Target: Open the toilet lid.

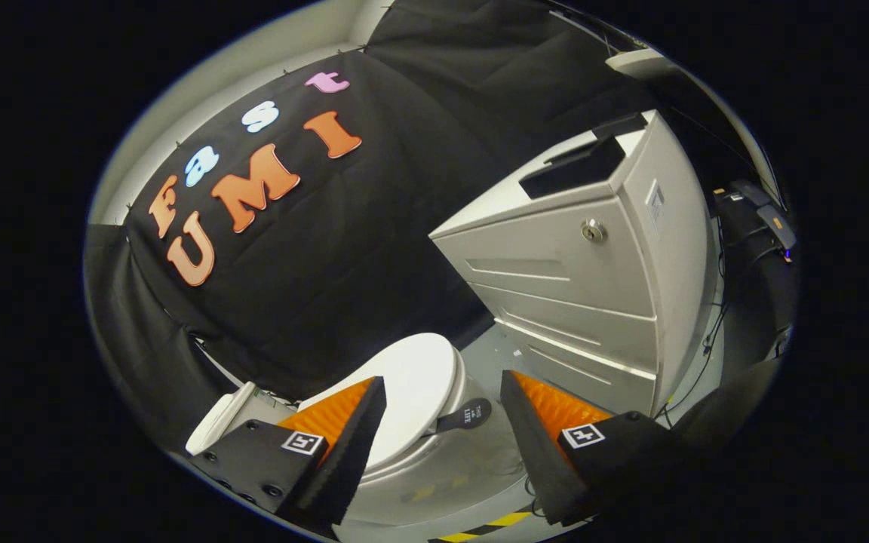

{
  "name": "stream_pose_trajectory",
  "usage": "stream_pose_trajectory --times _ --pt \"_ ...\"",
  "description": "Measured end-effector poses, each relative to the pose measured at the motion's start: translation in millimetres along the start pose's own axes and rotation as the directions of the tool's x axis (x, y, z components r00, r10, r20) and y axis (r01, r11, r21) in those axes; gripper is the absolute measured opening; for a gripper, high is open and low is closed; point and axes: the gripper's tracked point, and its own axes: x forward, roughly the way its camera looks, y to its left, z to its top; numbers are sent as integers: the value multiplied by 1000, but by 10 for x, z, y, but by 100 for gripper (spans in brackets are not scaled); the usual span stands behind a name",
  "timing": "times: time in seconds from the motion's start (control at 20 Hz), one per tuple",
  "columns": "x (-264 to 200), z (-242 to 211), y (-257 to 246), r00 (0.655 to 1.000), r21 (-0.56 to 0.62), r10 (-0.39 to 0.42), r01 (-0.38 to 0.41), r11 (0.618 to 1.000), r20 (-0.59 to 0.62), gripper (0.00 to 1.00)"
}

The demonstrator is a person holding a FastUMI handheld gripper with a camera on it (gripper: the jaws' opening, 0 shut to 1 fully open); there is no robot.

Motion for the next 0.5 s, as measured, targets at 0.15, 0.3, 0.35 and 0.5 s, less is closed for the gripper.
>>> stream_pose_trajectory --times 0.15,0.3,0.35,0.5 --pt "136 -227 12 999 9 -5 5 1000 -54 99" --pt "345 -405 -79 996 13 -40 41 999 -80 99" --pt "410 -449 -118 994 22 -58 61 998 -96 99" --pt "588 -578 -256 987 58 -92 101 993 -132 99"
